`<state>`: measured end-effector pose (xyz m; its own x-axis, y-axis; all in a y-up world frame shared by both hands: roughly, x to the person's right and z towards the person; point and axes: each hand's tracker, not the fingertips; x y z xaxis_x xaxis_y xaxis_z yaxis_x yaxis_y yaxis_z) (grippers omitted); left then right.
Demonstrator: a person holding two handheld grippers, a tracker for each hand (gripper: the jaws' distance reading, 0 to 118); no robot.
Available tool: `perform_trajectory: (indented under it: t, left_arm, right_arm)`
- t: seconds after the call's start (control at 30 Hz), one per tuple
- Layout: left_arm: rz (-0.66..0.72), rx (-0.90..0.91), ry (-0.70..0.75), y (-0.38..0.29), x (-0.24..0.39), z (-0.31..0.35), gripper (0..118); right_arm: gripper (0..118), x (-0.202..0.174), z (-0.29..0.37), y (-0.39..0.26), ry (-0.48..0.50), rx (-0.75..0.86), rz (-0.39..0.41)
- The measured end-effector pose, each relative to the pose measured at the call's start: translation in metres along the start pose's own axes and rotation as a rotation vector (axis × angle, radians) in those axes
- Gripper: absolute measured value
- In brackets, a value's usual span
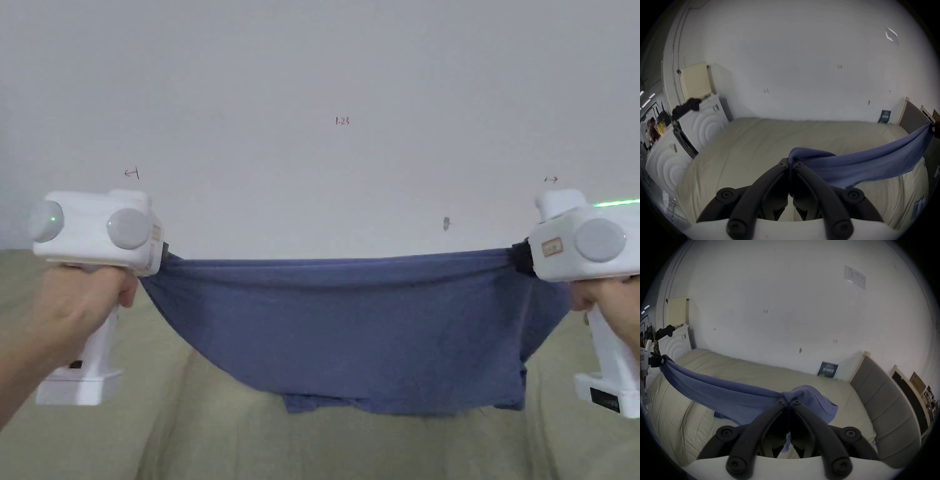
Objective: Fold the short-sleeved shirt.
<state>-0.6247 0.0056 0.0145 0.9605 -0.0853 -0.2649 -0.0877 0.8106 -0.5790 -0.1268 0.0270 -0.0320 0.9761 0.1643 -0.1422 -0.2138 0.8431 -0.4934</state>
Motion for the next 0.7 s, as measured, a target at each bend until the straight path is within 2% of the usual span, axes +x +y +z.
perform_trajectory:
  t: [0.1, 0.23, 0.27, 0.3, 0.37, 0.5, 0.7]
  left_arm:
    - [-0.017, -0.077, -0.024, -0.05, 0.0, -0.016, 0]
    - [-0.046, -0.164, -0.047, -0.125, -0.005, -0.012, 0]
    - [-0.058, -0.205, -0.063, -0.141, -0.008, -0.009, 0]
    - [-0.035, -0.207, -0.076, -0.161, -0.013, -0.001, 0]
    - [-0.041, -0.24, -0.094, -0.195, -0.019, 0.014, 0]
    - [-0.08, -0.307, -0.101, -0.259, -0.033, 0.054, 0]
    - [-0.03, -0.345, -0.108, -0.326, -0.071, 0.104, 0]
  right_arm:
    - [3, -0.002, -0.009, -0.055, 0.025, -0.064, -0.034]
    - [3, -0.01, 0.008, -0.138, 0.062, -0.141, -0.037]
    - [3, -0.014, 0.017, -0.158, 0.046, -0.137, -0.03]
    - [3, -0.016, 0.029, -0.179, 0.049, -0.147, -0.027]
    - [3, -0.02, 0.058, -0.22, 0.093, -0.181, -0.093]
    - [3, -0.032, 0.106, -0.285, 0.114, -0.231, -0.075]
    - [3, -0.046, 0.17, -0.351, 0.135, -0.256, -0.072]
